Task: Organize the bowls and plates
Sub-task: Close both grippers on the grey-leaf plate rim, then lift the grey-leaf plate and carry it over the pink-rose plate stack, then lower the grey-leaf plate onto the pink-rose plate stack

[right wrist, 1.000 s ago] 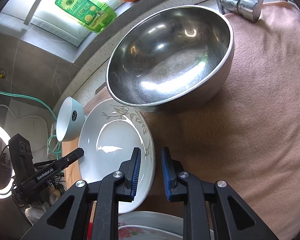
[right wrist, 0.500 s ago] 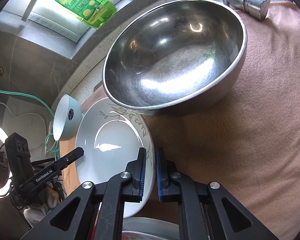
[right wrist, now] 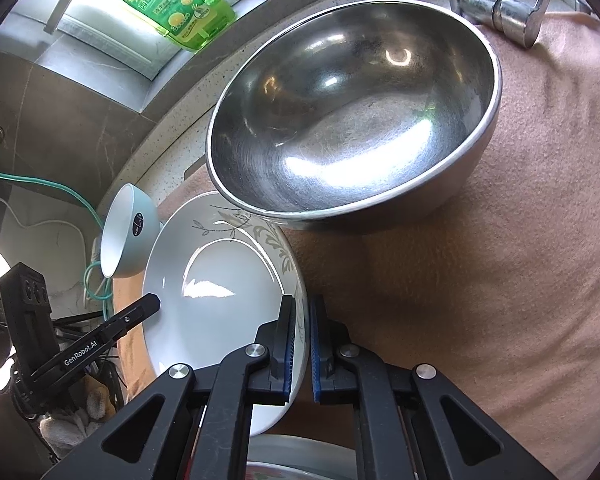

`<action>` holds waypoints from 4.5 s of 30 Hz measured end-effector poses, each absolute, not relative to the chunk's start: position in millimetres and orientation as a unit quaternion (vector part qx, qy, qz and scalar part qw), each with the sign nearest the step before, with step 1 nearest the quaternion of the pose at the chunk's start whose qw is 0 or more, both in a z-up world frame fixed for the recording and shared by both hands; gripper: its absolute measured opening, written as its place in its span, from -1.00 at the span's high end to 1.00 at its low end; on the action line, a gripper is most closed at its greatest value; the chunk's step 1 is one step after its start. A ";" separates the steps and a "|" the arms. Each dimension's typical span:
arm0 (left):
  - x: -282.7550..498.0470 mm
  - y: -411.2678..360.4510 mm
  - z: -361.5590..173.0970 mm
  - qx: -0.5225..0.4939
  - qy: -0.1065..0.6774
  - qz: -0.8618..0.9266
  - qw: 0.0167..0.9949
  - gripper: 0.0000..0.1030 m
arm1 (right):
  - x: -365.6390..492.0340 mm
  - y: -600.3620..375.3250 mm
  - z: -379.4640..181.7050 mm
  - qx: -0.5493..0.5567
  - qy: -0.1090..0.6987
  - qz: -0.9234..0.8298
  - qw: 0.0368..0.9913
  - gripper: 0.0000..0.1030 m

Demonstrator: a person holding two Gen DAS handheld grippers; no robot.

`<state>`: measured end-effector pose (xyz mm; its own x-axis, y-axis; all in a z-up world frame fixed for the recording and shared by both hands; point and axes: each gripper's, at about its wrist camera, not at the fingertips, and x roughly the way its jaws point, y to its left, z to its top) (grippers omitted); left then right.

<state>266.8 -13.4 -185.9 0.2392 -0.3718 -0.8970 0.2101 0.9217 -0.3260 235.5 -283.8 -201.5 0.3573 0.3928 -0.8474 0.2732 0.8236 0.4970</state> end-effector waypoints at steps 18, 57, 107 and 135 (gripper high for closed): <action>254.9 -7.1 -167.0 -0.078 0.570 -0.181 0.798 0.85 | 228.3 -277.5 -183.9 0.294 0.556 0.057 0.775 0.88; 142.2 -19.6 -124.6 -0.138 0.531 -0.124 0.827 0.85 | 165.8 -301.3 -142.4 0.250 0.553 0.137 0.783 0.88; 46.0 -47.9 -160.0 -0.178 0.551 -0.069 0.812 0.85 | 102.8 -322.9 -172.0 0.193 0.593 0.178 0.761 0.88; 48.6 -50.3 -169.8 -0.165 0.557 -0.064 0.811 0.85 | 102.4 -320.5 -181.1 0.182 0.599 0.174 0.760 0.88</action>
